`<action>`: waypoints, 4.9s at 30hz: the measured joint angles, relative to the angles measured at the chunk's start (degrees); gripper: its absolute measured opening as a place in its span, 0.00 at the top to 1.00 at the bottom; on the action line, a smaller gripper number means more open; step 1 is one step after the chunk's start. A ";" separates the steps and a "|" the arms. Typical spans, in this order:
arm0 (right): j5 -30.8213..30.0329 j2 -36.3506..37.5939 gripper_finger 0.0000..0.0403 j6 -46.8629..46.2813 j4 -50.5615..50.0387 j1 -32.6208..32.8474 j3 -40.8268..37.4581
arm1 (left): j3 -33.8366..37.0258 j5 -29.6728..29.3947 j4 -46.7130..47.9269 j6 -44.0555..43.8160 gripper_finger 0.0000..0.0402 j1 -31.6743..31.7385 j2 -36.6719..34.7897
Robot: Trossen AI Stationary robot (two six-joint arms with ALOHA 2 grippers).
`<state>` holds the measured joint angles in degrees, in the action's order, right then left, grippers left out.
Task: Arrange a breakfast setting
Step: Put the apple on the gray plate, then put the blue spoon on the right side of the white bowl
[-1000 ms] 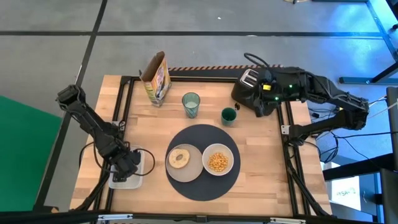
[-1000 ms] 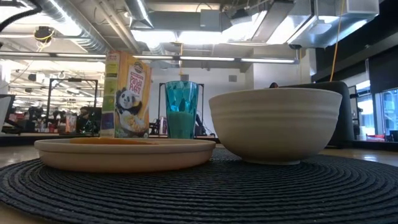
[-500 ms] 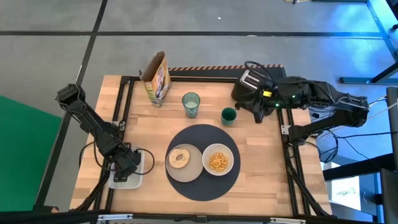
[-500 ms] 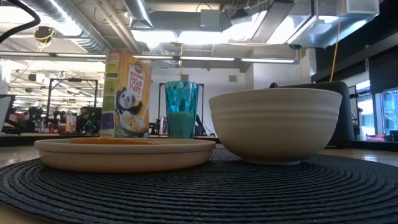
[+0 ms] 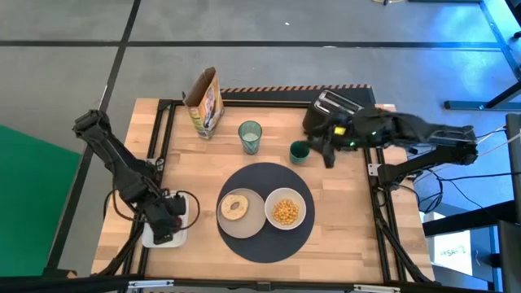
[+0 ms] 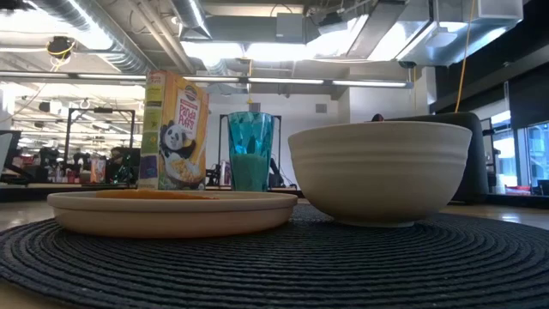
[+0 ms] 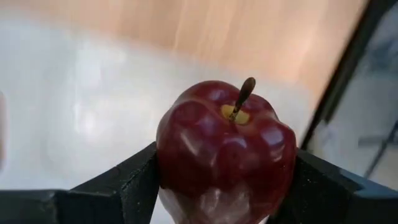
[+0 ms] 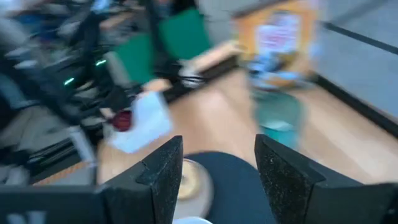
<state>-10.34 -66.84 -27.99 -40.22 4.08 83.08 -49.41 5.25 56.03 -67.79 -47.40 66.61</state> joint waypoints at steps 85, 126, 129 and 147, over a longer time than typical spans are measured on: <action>10.43 -39.39 1.00 19.47 42.38 7.59 -7.18 | -14.18 -26.99 -22.22 30.86 0.01 27.30 -0.96; -8.94 -17.27 0.50 5.98 44.50 9.62 -21.12 | -14.14 -27.96 -33.69 46.96 0.01 38.22 -0.90; -15.17 -11.33 0.50 0.96 36.33 8.19 -20.22 | -14.14 -27.26 -35.42 48.80 0.01 40.56 -0.58; -19.79 -3.44 0.50 -34.79 -19.79 -3.94 -19.19 | -14.09 -23.23 -40.71 48.85 0.01 50.70 4.33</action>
<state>-30.13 -70.28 -62.78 -60.02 0.14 63.89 -63.50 -17.97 15.31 -18.94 3.30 70.94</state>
